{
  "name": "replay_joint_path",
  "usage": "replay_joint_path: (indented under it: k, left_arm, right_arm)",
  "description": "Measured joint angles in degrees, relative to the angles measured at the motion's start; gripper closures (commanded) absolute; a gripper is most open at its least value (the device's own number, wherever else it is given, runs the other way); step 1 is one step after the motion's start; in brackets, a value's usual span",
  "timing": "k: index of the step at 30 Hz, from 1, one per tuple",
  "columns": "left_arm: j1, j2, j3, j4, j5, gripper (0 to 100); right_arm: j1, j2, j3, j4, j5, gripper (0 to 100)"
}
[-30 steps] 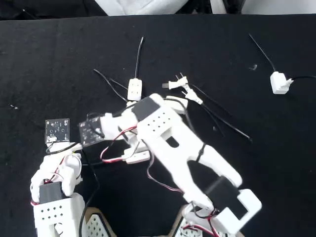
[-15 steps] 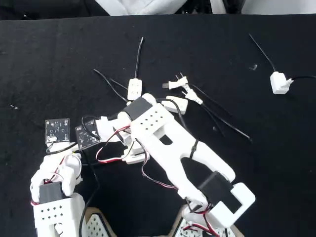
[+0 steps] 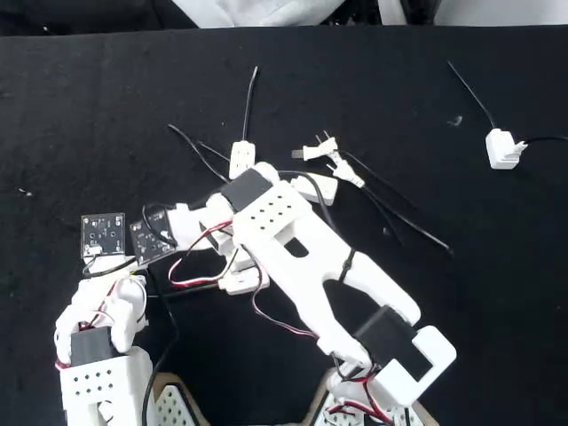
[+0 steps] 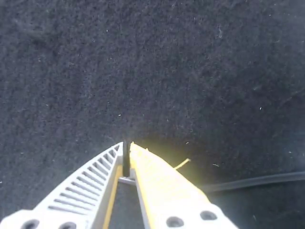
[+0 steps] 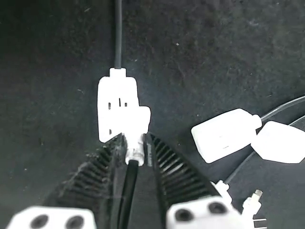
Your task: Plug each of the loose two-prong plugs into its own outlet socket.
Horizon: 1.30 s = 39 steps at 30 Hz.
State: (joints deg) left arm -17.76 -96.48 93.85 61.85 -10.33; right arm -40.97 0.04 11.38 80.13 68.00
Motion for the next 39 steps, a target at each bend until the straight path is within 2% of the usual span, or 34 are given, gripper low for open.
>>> replay_joint_path:
  k: [2, 5, 9, 14, 17, 19, 26, 34, 39]
  left_arm:
    - [0.00, 0.00, 0.00, 0.00, 0.00, 97]
    - [0.00, 0.00, 0.00, 0.00, 0.00, 97]
    - [0.00, 0.00, 0.00, 0.00, 0.00, 97]
    - [1.41, -0.09, -2.02, 0.00, 0.53, 97]
    - [3.78, 0.00, -2.64, 0.00, 3.96, 97]
    - [4.57, 0.00, -2.64, 0.00, 4.92, 97]
    - [4.66, 0.00, -2.46, 0.00, 4.48, 97]
    - [4.66, 0.00, -1.41, 0.00, 4.13, 97]
    - [4.66, 0.00, -1.41, 0.00, 4.13, 97]
  right_arm:
    - [0.00, 0.00, -1.14, 0.70, -1.49, 98.8]
    - [0.00, 0.00, -2.55, 0.88, -7.74, 98.8]
    - [0.00, -0.79, -2.55, 0.70, -10.37, 98.8]
    - [-0.18, -4.48, -1.93, -5.89, -18.29, 98.8]
    - [-0.44, -6.51, 1.58, -8.62, -19.60, 98.8]
    - [-0.44, -7.74, 4.40, -8.53, -17.93, 98.8]
    - [-0.18, -10.02, 6.86, 1.49, -3.43, 98.8]
    - [3.78, -10.11, 7.91, 1.85, -0.88, 98.8]
    - [9.49, -6.86, 7.91, 1.49, 3.08, 98.8]
